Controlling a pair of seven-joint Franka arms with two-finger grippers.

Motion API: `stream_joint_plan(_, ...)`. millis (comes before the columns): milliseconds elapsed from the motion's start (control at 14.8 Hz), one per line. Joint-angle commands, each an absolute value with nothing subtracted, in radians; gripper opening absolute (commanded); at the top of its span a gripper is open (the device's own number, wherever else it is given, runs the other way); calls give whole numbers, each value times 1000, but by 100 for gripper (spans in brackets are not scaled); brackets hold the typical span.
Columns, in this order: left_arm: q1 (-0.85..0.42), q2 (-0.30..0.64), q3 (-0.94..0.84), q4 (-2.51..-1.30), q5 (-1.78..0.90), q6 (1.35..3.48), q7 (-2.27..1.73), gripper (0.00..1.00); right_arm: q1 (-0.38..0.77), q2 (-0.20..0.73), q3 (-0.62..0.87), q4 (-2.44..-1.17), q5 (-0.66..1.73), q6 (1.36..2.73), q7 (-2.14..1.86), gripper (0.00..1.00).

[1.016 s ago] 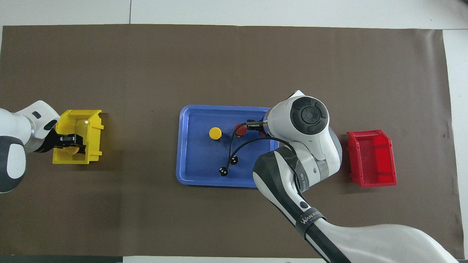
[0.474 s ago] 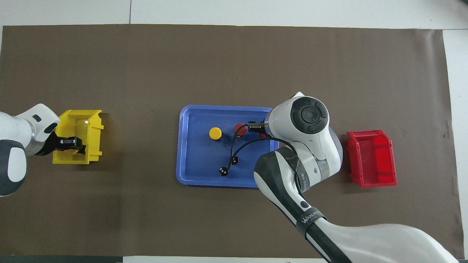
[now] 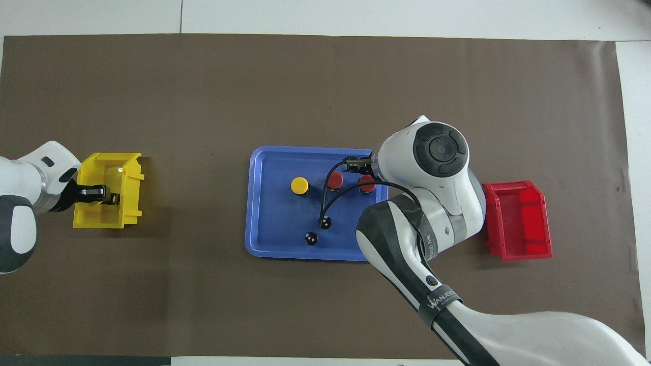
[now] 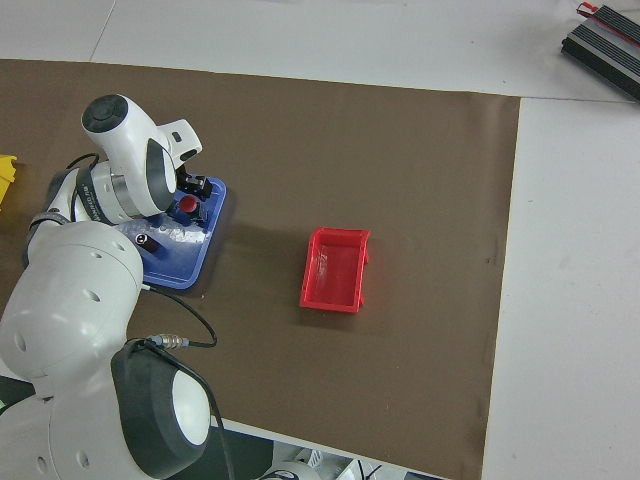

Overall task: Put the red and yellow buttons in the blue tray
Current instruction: 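Withdraw the right gripper while the left gripper lifts the yellow button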

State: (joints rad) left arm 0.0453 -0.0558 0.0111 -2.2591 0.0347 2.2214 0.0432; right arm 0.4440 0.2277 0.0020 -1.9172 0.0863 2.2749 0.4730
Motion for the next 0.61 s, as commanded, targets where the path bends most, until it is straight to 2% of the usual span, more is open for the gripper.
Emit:
stream_joint_plan(0,26,-69,-5,-2043,51,1961,-15,9,387,206,6,-1798,46,2086,480,100)
stream_joint_plan(135,-82,-60,-9,-1971,49,1901,-174,9,358,199,5,-1682,20,1900,482,100)
stream_joint_plan(271,-211,-48,-11,-1970,41,1942,-361,5,315,193,5,-1561,-12,1739,479,100)
stream_joint_plan(542,-458,66,-9,-1960,-6,2071,-633,2,212,129,8,-1523,-11,1658,445,100)
